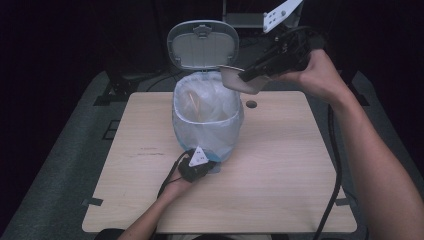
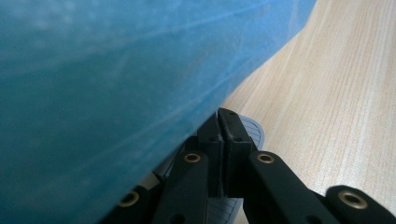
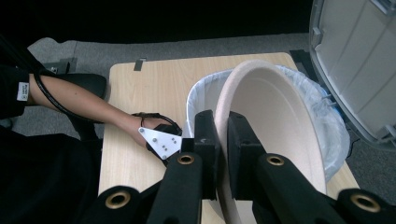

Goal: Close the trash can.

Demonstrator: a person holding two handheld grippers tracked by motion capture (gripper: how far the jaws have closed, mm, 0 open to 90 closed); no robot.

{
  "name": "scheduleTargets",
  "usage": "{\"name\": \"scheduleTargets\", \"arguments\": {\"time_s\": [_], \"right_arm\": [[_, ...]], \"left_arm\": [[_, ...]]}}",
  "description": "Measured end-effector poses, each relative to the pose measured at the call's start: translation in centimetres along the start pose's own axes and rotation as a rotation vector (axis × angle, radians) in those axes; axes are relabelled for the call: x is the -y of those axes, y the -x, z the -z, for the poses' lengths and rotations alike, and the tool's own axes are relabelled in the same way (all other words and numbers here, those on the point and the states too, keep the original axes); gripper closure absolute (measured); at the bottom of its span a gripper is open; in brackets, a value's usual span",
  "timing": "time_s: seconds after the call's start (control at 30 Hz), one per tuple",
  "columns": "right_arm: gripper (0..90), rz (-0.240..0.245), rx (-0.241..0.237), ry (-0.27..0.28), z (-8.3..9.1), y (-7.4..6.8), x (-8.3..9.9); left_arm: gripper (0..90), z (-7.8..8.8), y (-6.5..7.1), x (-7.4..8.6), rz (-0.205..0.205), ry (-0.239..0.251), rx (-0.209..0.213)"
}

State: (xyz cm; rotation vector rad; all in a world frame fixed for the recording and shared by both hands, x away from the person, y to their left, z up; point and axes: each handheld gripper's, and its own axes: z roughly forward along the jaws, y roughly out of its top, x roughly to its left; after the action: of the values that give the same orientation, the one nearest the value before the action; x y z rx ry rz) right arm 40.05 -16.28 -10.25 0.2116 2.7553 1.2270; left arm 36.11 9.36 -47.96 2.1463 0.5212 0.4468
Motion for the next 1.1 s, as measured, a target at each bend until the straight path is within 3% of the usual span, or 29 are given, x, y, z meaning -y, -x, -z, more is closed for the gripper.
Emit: {"name": "scheduleTargets", "arguments": {"time_s": [0.53,1.1], "right_arm": [[83.2,0.016,-0.021,-0.010,-1.7,0.3,-2.2],[83.2,0.023,-0.048,-0.014,-3.6,1.1,-3.1]], "left_arm": [[89.0,0.0,0.0,0.0,0.000,0.000,0.000],[89.0,0.0,0.0,0.0,-0.004,0.001,-0.002]]}}
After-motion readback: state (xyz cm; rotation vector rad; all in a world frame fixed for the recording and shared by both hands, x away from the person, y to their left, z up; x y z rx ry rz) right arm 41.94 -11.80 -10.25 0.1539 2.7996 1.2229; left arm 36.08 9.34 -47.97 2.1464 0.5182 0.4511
